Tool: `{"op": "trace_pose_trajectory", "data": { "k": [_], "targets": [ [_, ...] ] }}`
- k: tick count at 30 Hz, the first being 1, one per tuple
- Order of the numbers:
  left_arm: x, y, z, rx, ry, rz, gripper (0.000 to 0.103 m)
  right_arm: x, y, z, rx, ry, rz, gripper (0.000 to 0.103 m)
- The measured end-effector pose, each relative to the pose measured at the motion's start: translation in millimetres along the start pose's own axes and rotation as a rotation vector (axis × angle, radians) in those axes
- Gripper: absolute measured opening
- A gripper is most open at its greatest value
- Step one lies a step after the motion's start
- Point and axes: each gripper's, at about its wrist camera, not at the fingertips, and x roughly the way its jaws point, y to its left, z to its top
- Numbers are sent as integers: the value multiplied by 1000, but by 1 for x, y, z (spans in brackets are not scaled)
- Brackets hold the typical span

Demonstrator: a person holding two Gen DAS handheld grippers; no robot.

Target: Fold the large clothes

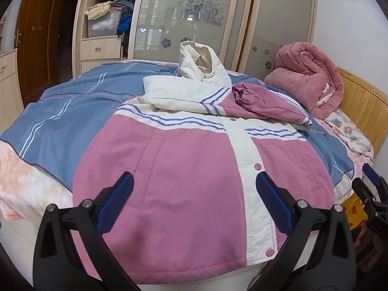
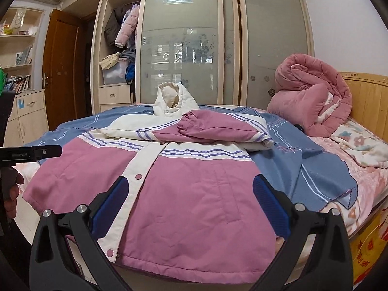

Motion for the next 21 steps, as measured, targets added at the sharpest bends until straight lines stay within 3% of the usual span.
{"op": "trace_pose_trajectory", "data": {
  "k": [21],
  "targets": [
    [0, -6, -4, 32, 8, 5, 101, 5, 3, 1, 28, 28, 21, 102]
  ]
}}
